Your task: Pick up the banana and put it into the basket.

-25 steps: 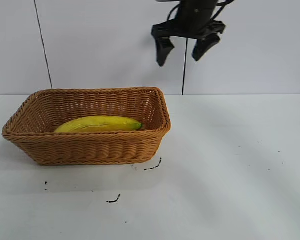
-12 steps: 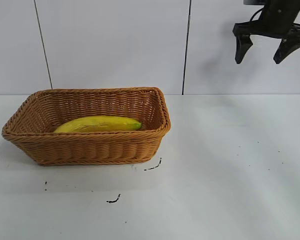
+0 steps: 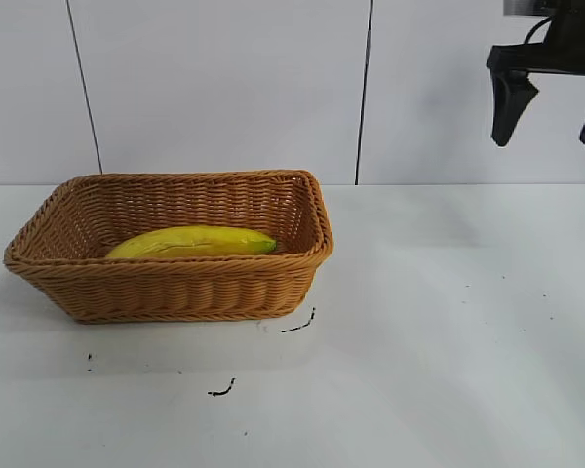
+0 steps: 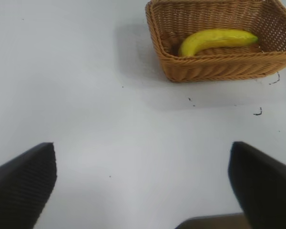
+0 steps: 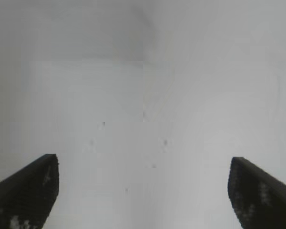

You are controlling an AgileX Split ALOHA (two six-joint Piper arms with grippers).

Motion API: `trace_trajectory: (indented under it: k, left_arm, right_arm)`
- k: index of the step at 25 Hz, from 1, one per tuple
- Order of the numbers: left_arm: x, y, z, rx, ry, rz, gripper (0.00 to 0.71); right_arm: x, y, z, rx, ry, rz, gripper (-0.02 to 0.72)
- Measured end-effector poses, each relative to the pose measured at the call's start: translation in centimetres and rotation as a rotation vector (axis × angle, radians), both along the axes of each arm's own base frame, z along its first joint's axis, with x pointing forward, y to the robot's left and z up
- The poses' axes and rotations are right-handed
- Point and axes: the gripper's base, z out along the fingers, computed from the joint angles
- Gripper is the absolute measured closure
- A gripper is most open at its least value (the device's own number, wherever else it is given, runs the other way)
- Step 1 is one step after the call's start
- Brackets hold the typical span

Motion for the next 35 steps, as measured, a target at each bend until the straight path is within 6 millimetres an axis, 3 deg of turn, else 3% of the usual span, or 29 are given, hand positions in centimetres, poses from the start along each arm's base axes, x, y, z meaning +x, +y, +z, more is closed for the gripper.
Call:
trace_trajectory:
  k: [10, 17, 20, 26, 35]
  left_arm:
    - [0.0, 0.0, 0.0, 0.000, 0.000, 0.000, 0.015]
    - [0.0, 0.0, 0.0, 0.000, 0.000, 0.000, 0.015]
    - [0.0, 0.0, 0.0, 0.000, 0.000, 0.000, 0.015]
    - [0.0, 0.0, 0.0, 0.000, 0.000, 0.000, 0.015]
    - [0.0, 0.0, 0.0, 0.000, 0.000, 0.000, 0.015]
  right_arm:
    - [-16.2, 0.1, 2.0, 0.001, 0.056, 0.000, 0.014]
    - [-26.0, 0.2, 3.3, -0.005, -0.185, 0.003, 0.014]
    - [-29.5, 0.2, 2.8, -0.008, -0.323, 0.000, 0.014]
    - [-35.1, 0.2, 1.1, -0.012, -0.548, -0.004, 0.014]
    - [-39.7, 0.3, 1.2, -0.013, -0.860, -0.007, 0.010]
